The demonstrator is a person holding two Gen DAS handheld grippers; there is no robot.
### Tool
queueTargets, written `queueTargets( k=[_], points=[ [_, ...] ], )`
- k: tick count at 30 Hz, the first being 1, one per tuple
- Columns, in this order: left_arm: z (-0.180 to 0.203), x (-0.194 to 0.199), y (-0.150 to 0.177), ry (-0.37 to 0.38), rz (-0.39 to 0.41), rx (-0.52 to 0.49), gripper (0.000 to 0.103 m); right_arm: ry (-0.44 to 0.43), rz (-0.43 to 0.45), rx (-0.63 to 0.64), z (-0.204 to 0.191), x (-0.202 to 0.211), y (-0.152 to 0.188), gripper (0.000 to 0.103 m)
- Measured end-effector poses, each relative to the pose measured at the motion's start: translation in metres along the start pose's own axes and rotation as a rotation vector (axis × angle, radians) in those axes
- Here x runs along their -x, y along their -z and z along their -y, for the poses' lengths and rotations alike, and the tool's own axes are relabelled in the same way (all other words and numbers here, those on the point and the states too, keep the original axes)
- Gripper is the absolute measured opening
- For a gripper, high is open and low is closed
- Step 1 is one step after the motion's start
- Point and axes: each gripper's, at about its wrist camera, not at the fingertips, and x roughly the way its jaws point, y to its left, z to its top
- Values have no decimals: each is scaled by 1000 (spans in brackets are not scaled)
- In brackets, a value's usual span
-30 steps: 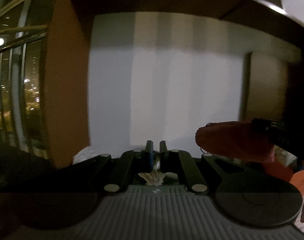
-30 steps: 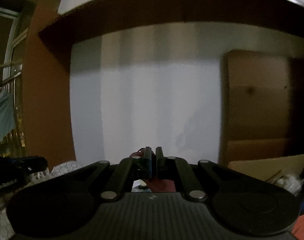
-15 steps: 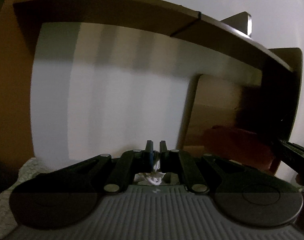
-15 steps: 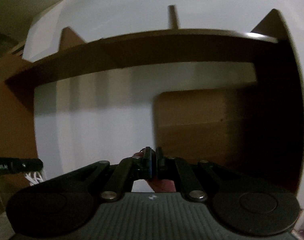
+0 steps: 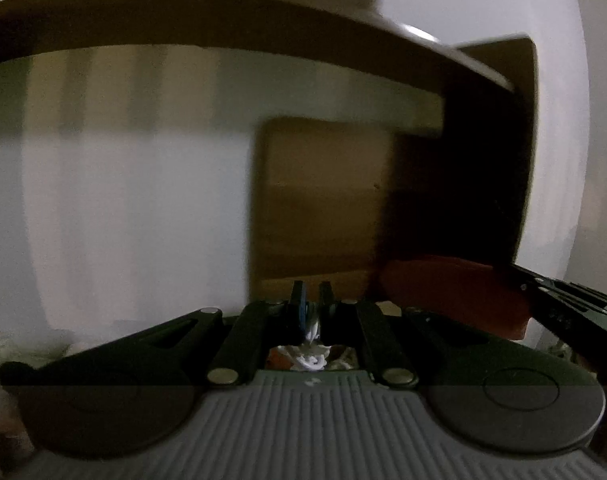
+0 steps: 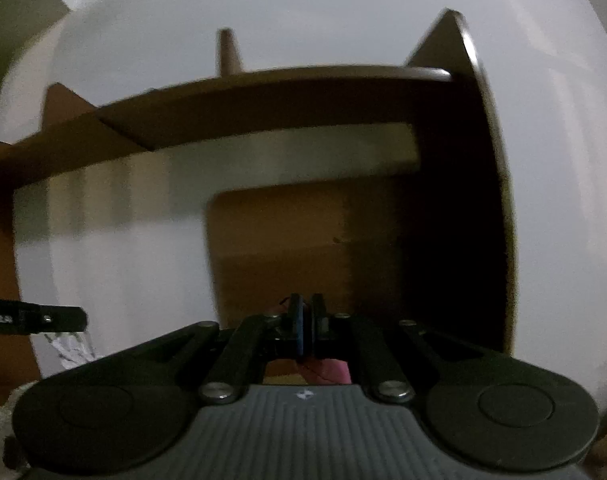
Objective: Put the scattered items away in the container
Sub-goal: 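Carry both held items over the orange cardboard box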
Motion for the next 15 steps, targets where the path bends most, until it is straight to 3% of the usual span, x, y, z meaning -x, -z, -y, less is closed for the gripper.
queueTargets(
  k=[6, 15],
  points=[
    [35, -44, 19, -79, -46, -39, 8, 70, -88, -9, 29, -22, 16, 3],
    [53, -100, 44, -169, -121, -58, 8, 133, -181, -33, 56, -55, 41, 3]
  ],
)
